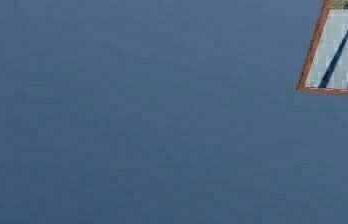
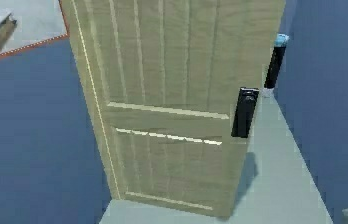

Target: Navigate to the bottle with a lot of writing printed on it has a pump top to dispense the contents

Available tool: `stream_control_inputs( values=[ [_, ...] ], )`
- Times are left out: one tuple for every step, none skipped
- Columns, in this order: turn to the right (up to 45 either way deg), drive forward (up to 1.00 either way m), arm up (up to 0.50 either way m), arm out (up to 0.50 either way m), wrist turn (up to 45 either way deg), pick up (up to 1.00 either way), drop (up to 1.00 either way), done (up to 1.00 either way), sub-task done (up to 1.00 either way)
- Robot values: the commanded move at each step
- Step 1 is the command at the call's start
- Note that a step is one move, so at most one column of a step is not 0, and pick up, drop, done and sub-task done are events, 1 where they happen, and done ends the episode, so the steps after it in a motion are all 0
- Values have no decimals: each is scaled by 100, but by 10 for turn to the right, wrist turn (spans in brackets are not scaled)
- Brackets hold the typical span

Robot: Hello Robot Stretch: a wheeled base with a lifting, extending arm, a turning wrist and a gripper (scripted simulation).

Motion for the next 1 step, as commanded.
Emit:
stream_control_inputs(
  values=[
    [0, 45, 0, 0, 0, 0, 0, 0, 0]
  ],
)
